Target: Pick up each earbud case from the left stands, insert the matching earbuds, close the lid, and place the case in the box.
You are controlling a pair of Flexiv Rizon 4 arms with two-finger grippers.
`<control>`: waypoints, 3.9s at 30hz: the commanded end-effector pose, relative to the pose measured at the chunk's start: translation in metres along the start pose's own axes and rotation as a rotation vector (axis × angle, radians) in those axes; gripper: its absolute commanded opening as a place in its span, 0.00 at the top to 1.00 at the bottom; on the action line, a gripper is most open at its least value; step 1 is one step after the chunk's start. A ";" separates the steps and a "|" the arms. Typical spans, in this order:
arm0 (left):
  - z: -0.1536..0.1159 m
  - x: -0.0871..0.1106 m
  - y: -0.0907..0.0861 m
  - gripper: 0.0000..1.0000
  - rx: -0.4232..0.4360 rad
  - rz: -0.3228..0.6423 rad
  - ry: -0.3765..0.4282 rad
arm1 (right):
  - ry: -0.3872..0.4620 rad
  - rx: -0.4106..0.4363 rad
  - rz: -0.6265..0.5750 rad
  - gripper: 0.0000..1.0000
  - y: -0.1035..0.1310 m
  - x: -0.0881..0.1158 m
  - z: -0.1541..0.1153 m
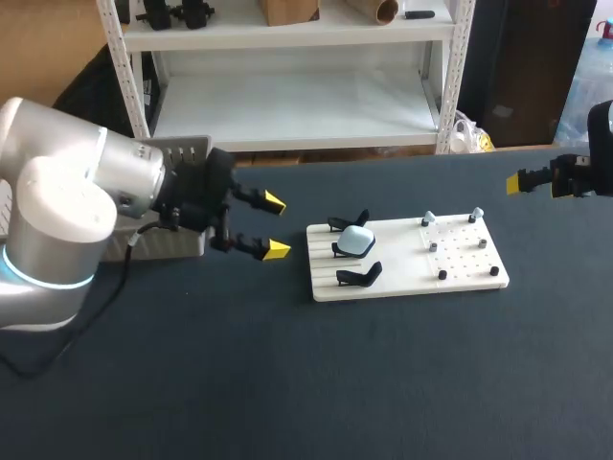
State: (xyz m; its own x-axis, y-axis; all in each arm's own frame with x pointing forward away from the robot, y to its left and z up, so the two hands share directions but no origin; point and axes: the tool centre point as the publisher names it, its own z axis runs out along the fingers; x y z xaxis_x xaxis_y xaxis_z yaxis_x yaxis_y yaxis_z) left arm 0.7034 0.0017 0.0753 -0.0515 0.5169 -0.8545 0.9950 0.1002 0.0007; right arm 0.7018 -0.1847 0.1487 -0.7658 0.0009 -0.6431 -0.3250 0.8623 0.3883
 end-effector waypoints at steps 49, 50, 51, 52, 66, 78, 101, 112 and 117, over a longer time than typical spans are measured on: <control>0.089 -0.004 0.014 0.45 0.215 0.089 0.012 | 0.000 0.001 -0.001 0.00 0.000 0.000 0.000; 0.089 -0.004 0.014 0.45 0.216 0.090 0.012 | 0.000 0.001 -0.001 0.00 0.000 0.000 0.000; 0.090 -0.005 0.015 0.44 0.216 0.091 0.012 | 0.000 0.001 -0.001 0.00 0.000 0.000 0.000; 0.091 -0.005 0.015 0.44 0.216 0.092 0.012 | 0.000 0.001 -0.001 0.00 0.000 0.000 0.000; 0.102 -0.005 0.019 0.49 0.213 0.094 0.017 | 0.000 0.001 -0.001 0.00 0.000 0.000 0.000; 0.106 -0.006 0.020 0.53 0.207 0.098 0.013 | 0.000 0.001 -0.001 0.00 0.000 0.000 0.000; 0.113 -0.007 0.017 0.62 0.193 0.083 -0.003 | 0.000 0.001 -0.001 0.00 0.000 0.000 0.000; 0.116 -0.005 0.012 0.63 0.186 0.072 -0.007 | 0.000 0.001 -0.001 0.00 0.000 0.000 0.000; 0.116 -0.005 0.012 0.63 0.178 0.062 -0.013 | 0.000 0.001 -0.001 0.00 0.000 0.000 0.000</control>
State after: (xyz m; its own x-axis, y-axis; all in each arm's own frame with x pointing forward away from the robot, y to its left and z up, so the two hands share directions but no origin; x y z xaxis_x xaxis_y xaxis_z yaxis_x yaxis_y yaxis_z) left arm 0.7285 -0.0986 0.0197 0.0107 0.5088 -0.8608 0.9949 -0.0919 -0.0419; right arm 0.7019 -0.1847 0.1487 -0.7658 0.0009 -0.6430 -0.3250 0.8623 0.3883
